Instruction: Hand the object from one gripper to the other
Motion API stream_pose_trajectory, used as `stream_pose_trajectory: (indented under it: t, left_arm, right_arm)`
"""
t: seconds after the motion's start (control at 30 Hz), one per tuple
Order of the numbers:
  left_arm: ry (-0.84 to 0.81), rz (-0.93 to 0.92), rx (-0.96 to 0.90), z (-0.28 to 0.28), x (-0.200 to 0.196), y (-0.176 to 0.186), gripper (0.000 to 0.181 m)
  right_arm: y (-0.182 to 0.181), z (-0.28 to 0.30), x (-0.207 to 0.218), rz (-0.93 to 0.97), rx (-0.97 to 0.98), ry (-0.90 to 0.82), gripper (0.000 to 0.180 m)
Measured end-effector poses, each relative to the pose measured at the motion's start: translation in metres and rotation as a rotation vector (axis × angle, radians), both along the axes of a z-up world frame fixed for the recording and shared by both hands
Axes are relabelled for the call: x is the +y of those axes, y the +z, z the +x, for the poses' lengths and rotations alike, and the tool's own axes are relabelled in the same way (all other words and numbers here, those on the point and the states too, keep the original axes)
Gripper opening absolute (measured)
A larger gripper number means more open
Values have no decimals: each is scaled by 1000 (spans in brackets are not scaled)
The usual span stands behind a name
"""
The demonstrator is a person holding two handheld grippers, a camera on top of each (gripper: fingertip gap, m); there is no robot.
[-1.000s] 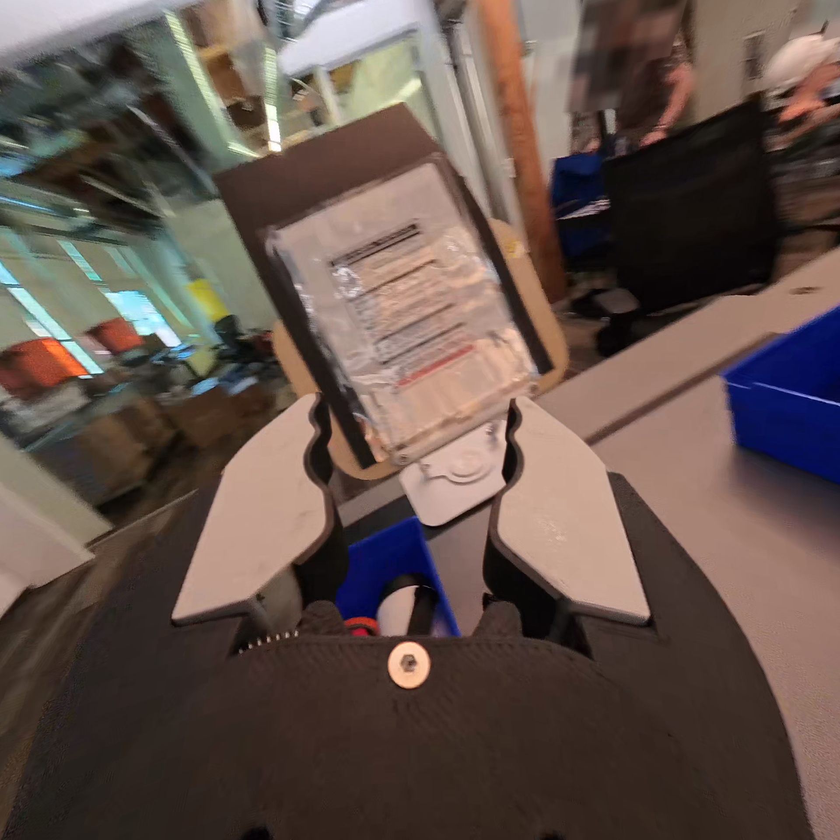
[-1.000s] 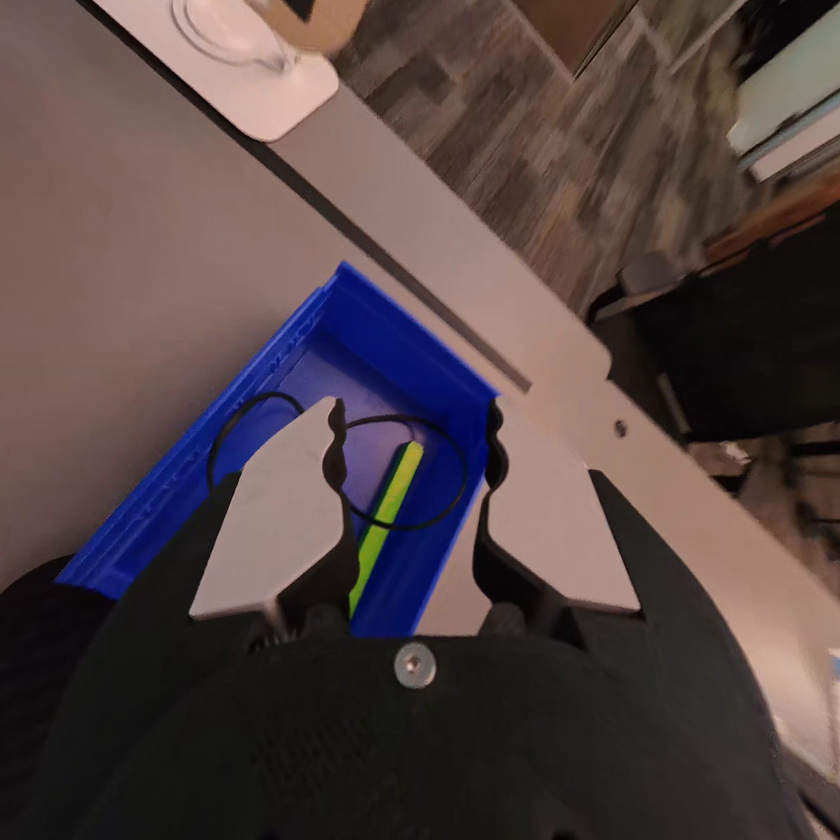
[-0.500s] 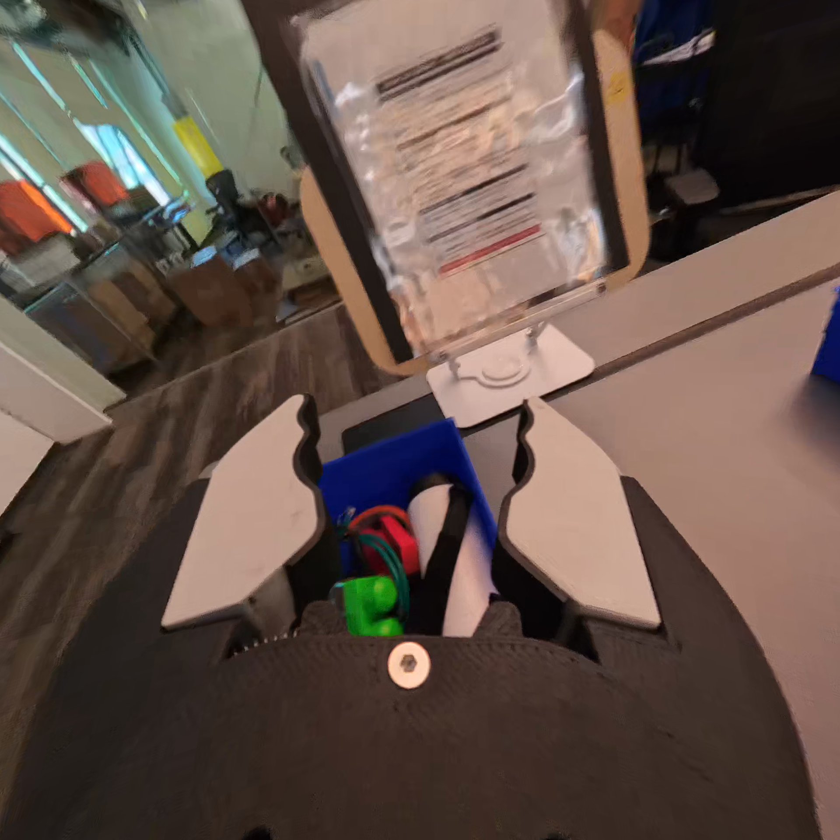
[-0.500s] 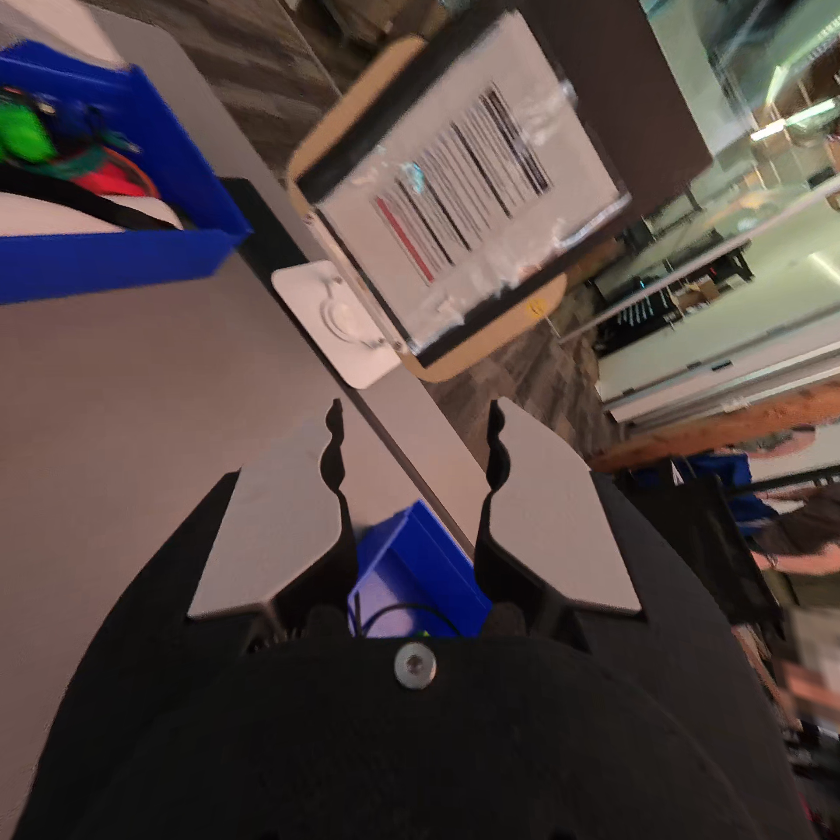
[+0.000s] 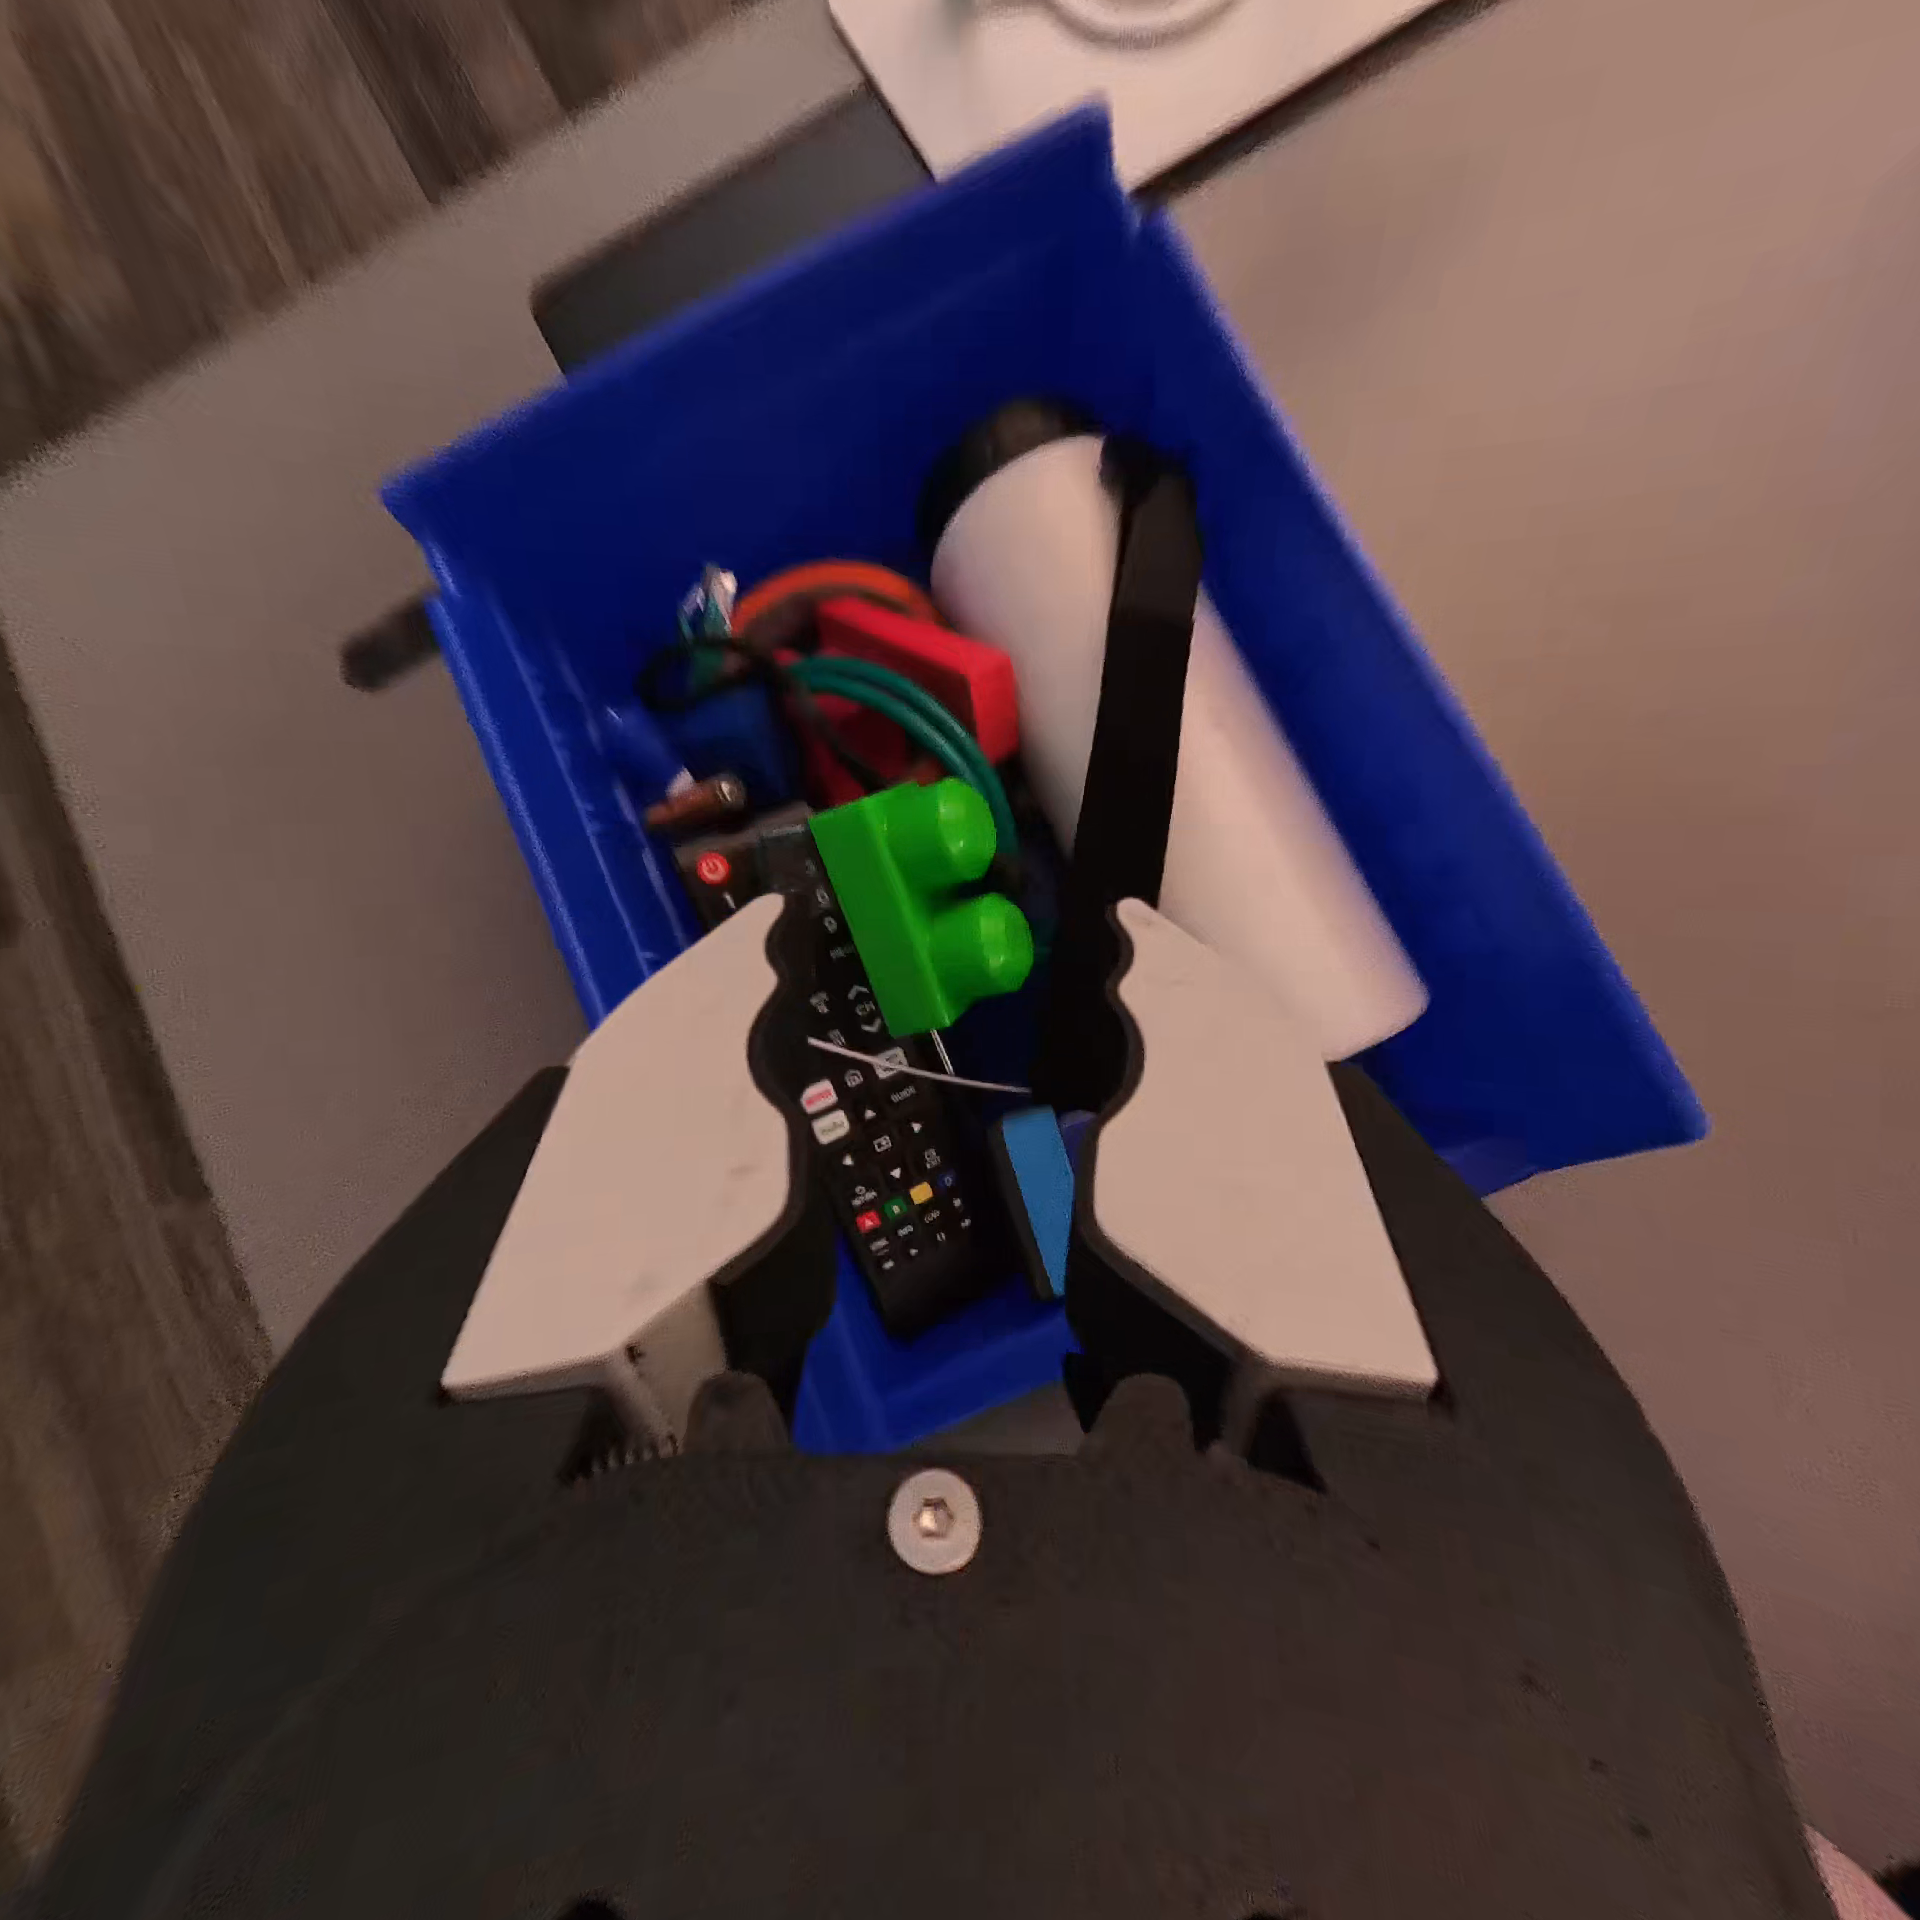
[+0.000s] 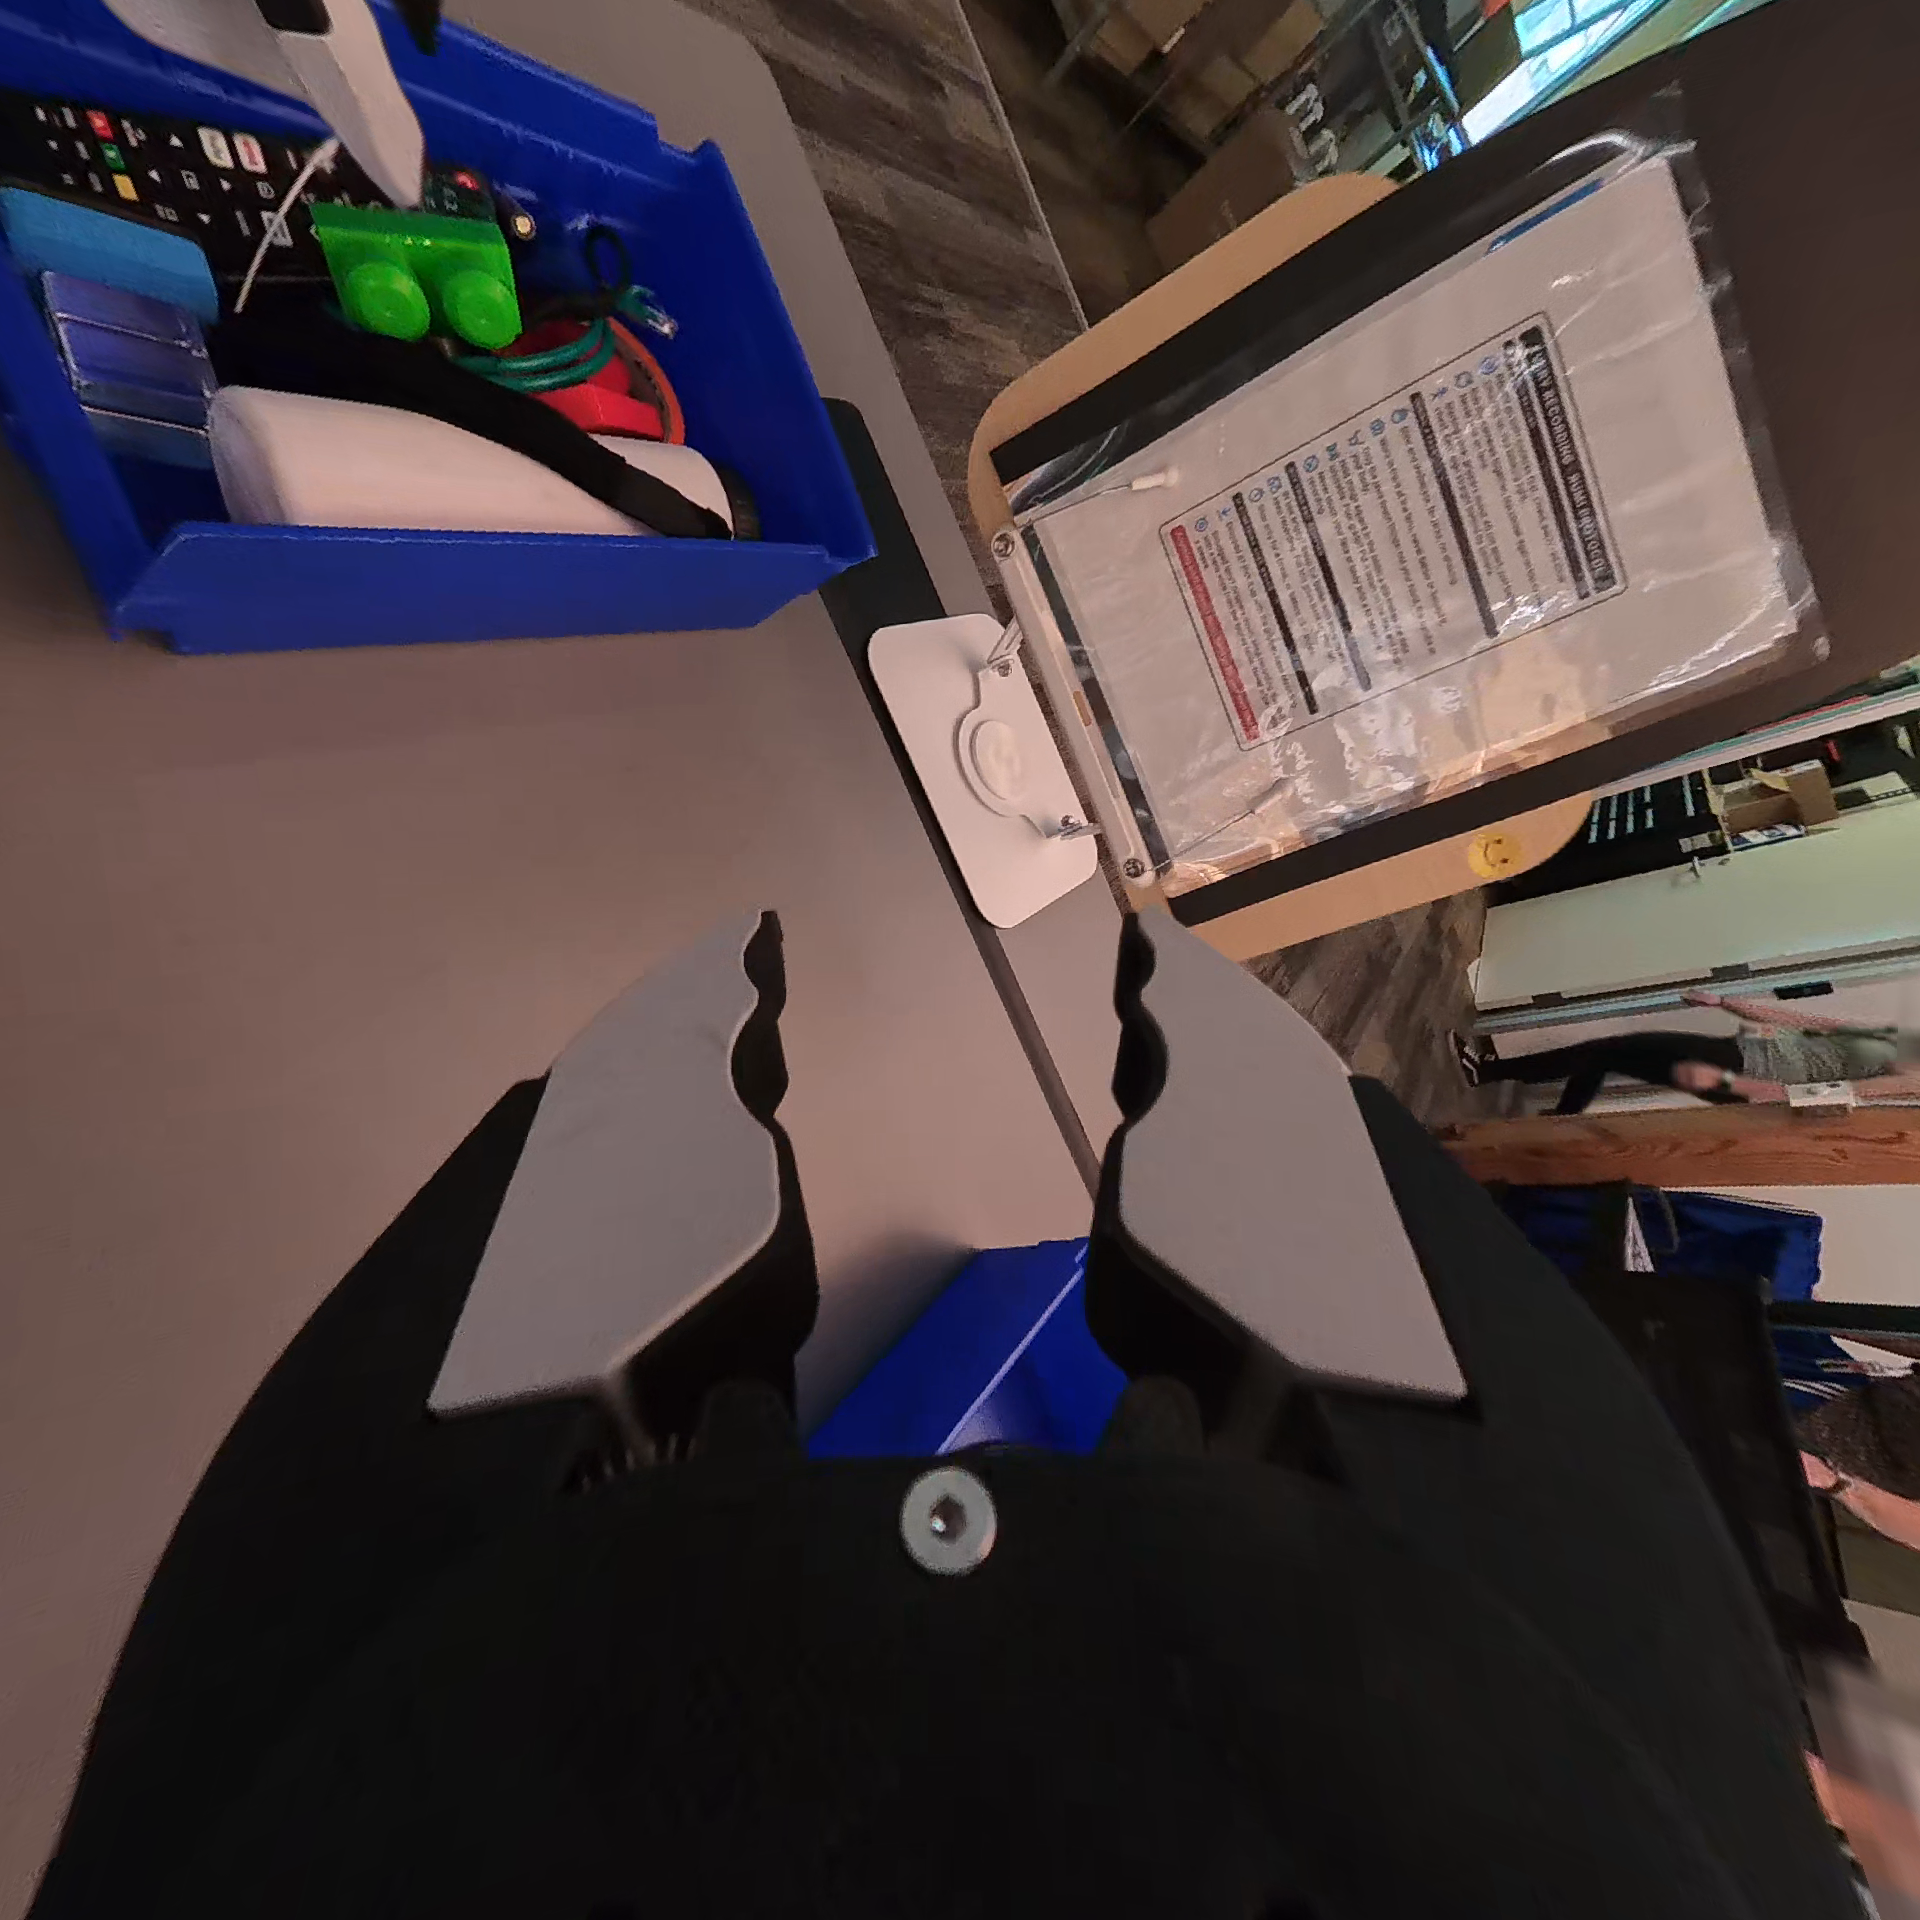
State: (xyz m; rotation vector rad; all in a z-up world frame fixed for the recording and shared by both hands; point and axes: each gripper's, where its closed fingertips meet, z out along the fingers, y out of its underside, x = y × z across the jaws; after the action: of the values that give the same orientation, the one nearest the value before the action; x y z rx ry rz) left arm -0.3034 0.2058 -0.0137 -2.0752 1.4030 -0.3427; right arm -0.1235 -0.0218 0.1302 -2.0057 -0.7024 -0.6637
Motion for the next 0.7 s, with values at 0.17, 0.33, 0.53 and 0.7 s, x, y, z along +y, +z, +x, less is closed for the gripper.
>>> stream_pose_trajectory:
  t: [0.17, 0.33, 0.53, 0.7]
  left_arm:
    - [88, -213, -21, 9, 10, -30, 54]
    - [180, -225, 40, 7, 28, -51, 63]
    - [185, -254, 46, 4, 26, -54, 65]
    - [198, -345, 122, -10, 12, -63, 69]
  right_arm:
    - [-3, 8, -2, -14, 14, -20, 63]
    - [-3, 13, -6, -16, 19, -31, 63]
    - [-8, 13, -10, -31, -5, -28, 63]
    - [-15, 4, -13, -34, 12, 1, 63]
